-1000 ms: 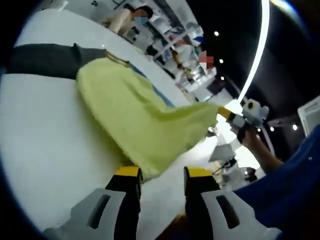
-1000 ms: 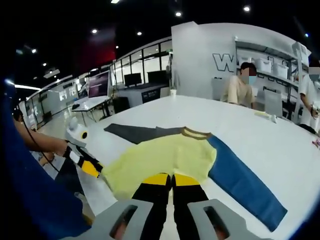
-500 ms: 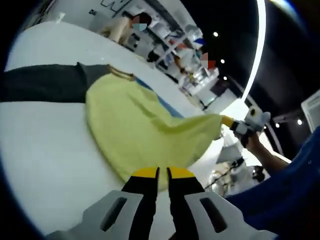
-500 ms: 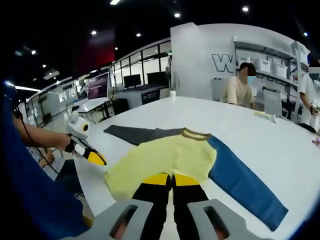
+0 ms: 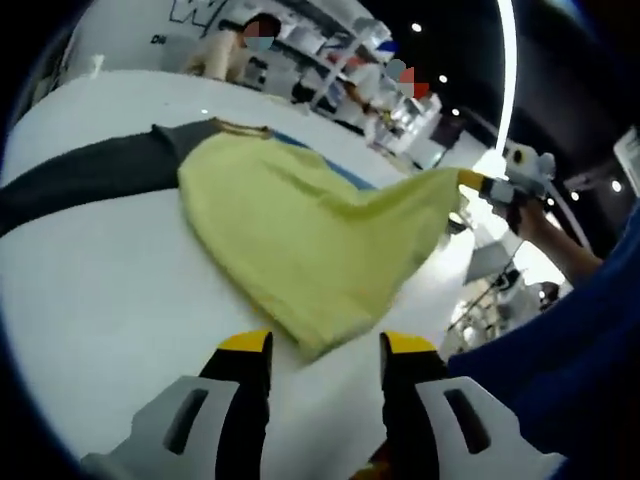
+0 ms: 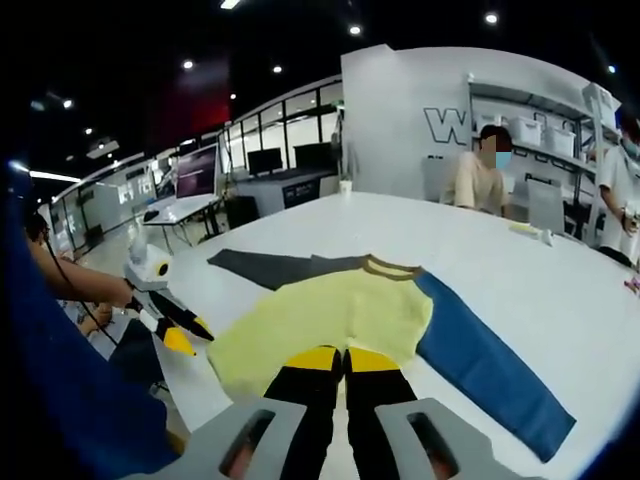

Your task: Fold the garment on the visible template until the final outline fits inside the template.

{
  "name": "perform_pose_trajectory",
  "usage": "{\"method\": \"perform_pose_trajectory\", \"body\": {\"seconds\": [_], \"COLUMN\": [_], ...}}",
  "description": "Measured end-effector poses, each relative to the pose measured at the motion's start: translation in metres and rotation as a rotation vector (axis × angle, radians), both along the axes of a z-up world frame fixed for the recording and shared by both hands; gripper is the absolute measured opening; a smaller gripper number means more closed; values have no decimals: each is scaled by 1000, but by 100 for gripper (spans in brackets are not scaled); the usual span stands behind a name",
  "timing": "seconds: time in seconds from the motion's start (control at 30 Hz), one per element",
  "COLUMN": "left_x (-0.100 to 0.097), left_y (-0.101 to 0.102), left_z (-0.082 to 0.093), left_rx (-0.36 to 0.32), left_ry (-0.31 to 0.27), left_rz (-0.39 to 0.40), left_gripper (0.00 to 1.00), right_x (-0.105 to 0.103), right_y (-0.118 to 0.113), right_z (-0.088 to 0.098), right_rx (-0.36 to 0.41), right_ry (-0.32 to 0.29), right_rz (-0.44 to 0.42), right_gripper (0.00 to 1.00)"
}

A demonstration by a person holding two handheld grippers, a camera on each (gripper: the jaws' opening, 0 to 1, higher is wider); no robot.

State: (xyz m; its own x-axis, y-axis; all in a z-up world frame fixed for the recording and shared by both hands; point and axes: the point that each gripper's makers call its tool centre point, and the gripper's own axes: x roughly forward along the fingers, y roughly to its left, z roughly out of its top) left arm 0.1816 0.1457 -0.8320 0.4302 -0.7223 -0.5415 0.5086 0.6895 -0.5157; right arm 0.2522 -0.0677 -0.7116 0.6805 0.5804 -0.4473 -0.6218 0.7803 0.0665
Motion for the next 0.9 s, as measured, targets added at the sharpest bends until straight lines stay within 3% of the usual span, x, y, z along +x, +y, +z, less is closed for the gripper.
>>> {"method": "perform_pose_trajectory", "body": {"seconds": [0.33,0.53,0.57,0.67,0.73,0.9], "left_x": [-8,-4,-3,6,9,17], "left_y": [-15,-22,-22,-22,-22,-17], "left_z": [-3,-3,-4,-11,-8,-2], "left_rx": [10,33,37,125,123,98], "left_ry": [-64,-149,-156,-263,-269,-264], "left_rz": [-68,-81,-81,-139,-135,-95], "left_gripper": [34,29,27,13,2,1], "right_x": [0,1,1,1,1,2], "right_y": [1,-1,-1,-2,-3,-5], "right_z": [1,1,1,2,2,4], "right_rx": [4,0,0,6,5,8], "right_ry": [2,2,2,2,0,0], "right_rz": [6,3,3,-5,-7,-14], "right_gripper": [0,0,0,0,0,0]}}
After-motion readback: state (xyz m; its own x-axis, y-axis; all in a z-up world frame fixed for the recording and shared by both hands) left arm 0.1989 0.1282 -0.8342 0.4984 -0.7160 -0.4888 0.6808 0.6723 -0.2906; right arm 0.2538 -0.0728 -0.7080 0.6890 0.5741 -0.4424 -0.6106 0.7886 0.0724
